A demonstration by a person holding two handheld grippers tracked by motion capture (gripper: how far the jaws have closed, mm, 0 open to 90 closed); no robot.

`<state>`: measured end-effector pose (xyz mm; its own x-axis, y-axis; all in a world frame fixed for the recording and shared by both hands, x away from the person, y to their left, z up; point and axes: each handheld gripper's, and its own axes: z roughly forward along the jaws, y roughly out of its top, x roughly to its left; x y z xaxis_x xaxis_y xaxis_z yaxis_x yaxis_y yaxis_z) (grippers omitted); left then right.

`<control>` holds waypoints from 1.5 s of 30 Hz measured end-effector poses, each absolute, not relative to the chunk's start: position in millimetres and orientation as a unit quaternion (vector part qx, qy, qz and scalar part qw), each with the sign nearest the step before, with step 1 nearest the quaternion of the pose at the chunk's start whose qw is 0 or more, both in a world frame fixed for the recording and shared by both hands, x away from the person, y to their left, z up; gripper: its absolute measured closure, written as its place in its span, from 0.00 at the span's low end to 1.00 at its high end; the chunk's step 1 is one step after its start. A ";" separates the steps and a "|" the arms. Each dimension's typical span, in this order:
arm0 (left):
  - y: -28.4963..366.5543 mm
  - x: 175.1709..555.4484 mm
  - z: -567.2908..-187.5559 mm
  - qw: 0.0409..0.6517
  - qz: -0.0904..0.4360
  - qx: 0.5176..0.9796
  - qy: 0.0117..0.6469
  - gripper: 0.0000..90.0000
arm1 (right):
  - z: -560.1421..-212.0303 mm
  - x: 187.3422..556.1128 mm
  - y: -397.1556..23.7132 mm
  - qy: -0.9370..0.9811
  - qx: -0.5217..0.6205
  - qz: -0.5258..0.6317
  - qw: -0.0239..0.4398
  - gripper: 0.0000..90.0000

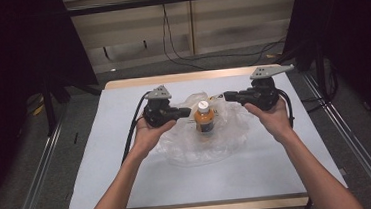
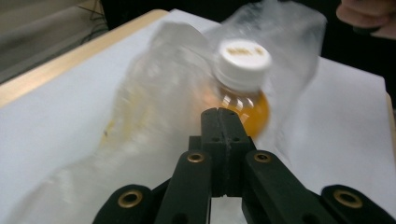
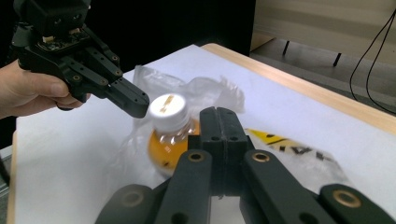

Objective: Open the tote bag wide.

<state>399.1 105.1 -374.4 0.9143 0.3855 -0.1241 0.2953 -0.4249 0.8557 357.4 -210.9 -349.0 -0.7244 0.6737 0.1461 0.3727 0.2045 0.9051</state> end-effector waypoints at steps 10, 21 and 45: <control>98.2 438.7 -419.7 0.468 0.038 0.841 0.269 1.00 | -394.4 382.6 -193.9 0.775 0.369 0.498 0.126 1.00; 98.4 440.5 -472.9 0.401 0.025 0.865 0.300 1.00 | -468.9 396.6 -202.2 0.781 0.420 0.452 0.091 1.00; 157.9 423.1 -477.6 0.398 0.032 0.858 0.323 1.00 | -481.7 380.1 -230.4 0.795 0.431 0.410 0.124 1.00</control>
<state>423.1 157.9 -477.6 0.7893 0.5798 -0.2022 0.5287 -0.4742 0.7040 380.1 -230.4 -481.7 -0.5984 0.7858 0.1560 0.5831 0.2937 0.7575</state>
